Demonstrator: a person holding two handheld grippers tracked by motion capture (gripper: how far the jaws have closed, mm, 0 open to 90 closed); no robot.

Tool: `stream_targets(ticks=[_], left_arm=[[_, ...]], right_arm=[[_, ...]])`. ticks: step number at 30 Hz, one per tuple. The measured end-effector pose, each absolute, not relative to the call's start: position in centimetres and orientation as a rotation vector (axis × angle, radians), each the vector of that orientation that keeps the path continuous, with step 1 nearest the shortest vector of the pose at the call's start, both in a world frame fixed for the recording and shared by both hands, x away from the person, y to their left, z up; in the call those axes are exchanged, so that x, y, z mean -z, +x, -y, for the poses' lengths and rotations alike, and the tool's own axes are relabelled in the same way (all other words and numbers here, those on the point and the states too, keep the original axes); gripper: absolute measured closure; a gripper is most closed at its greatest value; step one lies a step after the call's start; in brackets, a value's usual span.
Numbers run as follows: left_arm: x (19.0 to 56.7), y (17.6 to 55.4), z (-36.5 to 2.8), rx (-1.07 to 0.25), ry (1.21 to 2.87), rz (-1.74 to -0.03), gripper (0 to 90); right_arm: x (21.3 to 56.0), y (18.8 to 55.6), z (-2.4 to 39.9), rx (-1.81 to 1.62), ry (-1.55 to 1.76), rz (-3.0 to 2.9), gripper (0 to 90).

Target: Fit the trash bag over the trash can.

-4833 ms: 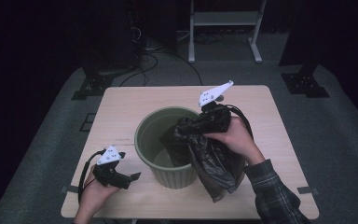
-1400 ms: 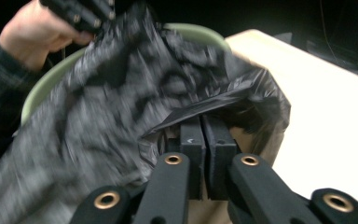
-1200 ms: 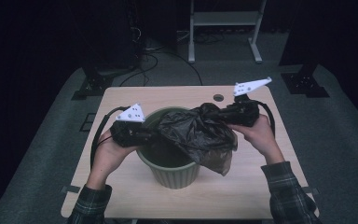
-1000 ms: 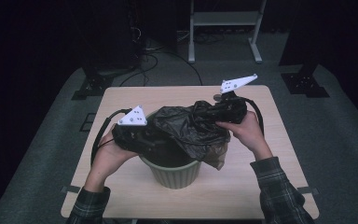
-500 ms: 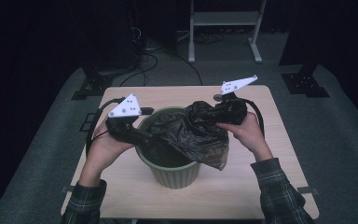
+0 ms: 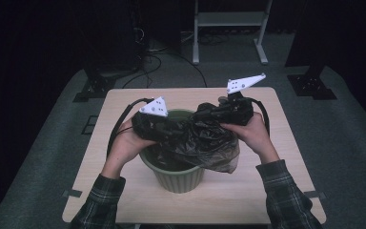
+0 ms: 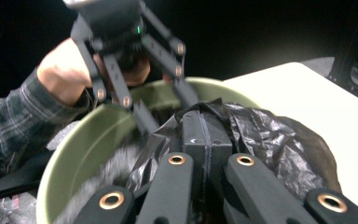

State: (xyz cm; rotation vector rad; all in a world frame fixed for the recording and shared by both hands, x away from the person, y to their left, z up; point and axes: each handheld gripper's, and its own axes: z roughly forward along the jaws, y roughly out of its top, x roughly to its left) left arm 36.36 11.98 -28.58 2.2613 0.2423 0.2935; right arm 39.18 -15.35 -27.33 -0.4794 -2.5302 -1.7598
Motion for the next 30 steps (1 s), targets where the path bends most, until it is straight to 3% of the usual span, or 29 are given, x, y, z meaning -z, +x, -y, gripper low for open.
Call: stream_targets(ticks=[9,17,23,30], left_arm=[[29.1,35.9,-10.9,-0.328,2.317,-0.224,57.7],[28.3,34.6,-12.4,-0.418,2.196,-0.263,36.7],[27.0,34.1,-13.3,-0.45,2.133,-0.271,37.2],[26.6,34.7,-13.1,-0.414,2.098,-0.292,46.2]], right_arm=[[25.8,39.4,12.1,1.823,-0.417,2.477,90.0],[26.1,39.9,10.5,1.814,-0.481,2.511,90.0],[27.0,40.0,10.4,1.776,-0.49,2.518,90.0],[27.2,39.8,10.6,1.766,-0.489,2.52,90.0]])
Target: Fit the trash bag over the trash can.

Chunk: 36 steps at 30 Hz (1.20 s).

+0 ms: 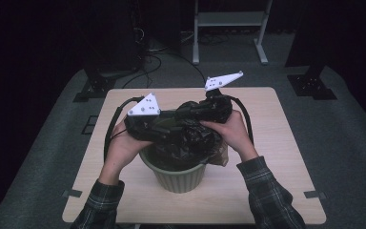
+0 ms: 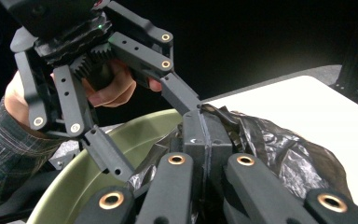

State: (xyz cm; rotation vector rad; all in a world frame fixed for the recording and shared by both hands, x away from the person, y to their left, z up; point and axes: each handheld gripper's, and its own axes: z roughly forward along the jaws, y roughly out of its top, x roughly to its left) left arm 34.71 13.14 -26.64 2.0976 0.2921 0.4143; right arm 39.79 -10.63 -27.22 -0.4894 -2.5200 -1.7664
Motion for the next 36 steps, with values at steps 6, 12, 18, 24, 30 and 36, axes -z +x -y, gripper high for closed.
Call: stream_targets(ticks=[6,12,18,24,30,36], left_arm=[[26.4,34.8,-13.0,-0.391,2.091,-0.321,59.1],[26.2,35.1,-12.7,-0.36,2.095,-0.355,89.9],[26.6,35.5,-13.5,-0.377,2.132,-0.407,90.0],[27.0,36.0,-15.3,-0.383,2.113,-0.47,90.0],[27.3,36.0,-16.0,-0.381,2.114,-0.481,90.0],[27.5,35.7,-15.0,-0.361,2.117,-0.44,90.0]], right_arm=[[27.5,39.8,11.0,1.763,-0.499,2.521,90.0],[27.3,39.6,11.2,1.778,-0.489,2.511,89.2],[27.3,39.5,12.0,1.759,-0.492,2.512,76.7],[27.3,39.0,14.7,1.778,-0.54,2.515,72.5],[27.3,38.2,16.8,1.808,-0.552,2.493,71.2],[27.0,37.9,16.3,1.827,-0.526,2.476,71.3]])
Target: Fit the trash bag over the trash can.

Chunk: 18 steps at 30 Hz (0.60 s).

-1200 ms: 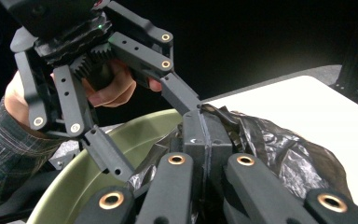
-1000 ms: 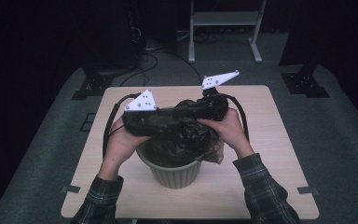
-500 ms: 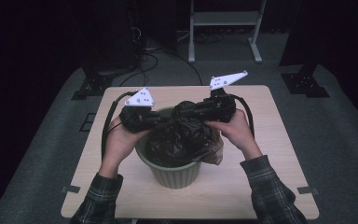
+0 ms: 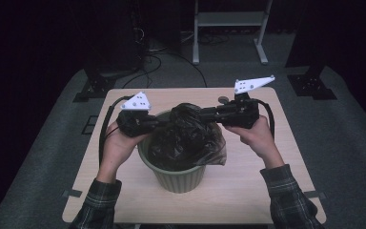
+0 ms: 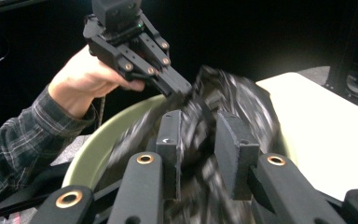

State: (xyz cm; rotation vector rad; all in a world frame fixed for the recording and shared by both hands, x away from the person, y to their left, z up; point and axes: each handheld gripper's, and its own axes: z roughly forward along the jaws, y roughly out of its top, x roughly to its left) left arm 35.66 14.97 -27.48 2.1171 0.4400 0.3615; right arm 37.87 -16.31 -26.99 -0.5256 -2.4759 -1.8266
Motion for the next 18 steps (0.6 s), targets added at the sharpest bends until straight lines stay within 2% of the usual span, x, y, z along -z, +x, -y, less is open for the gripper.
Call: stream_targets(ticks=[12,18], left_arm=[[27.5,35.2,-13.4,-0.331,2.13,-0.388,90.0],[27.4,35.0,-13.4,-0.33,2.131,-0.38,90.0]], right_arm=[[27.9,38.9,12.5,1.727,-0.537,2.508,73.1],[28.3,39.2,11.4,1.691,-0.547,2.538,79.3]])
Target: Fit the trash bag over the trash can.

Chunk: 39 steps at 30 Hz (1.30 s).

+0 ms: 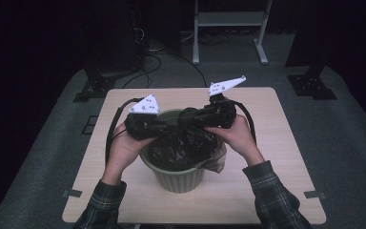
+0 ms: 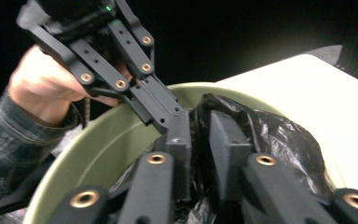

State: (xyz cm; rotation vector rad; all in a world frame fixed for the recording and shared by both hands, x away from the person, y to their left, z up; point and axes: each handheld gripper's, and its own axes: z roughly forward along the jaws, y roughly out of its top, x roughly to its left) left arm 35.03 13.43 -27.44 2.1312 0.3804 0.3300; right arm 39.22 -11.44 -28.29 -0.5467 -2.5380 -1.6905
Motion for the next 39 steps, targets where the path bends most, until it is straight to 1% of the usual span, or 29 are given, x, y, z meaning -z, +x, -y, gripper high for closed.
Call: stream_targets(ticks=[2,3,7,23,30,39], left_arm=[[27.4,35.0,-13.4,-0.329,2.132,-0.377,90.0],[27.4,35.0,-13.5,-0.331,2.135,-0.378,90.0],[27.5,35.4,-14.5,-0.35,2.134,-0.416,90.0],[27.2,35.8,-20.6,-0.432,2.079,-0.581,90.0],[27.2,35.2,-23.2,-0.484,2.058,-0.657,90.0],[28.0,34.7,-26.3,-0.501,2.016,-0.737,90.0]], right_arm=[[28.4,39.2,11.1,1.678,-0.548,2.573,89.2],[28.5,39.2,11.0,1.671,-0.555,2.591,90.0],[28.5,39.1,11.2,1.659,-0.563,2.606,90.0],[27.6,38.1,17.2,1.753,-0.652,2.59,90.0],[27.2,37.4,18.0,1.758,-0.639,2.605,90.0],[28.2,36.3,19.8,1.752,-0.667,2.613,90.0]])
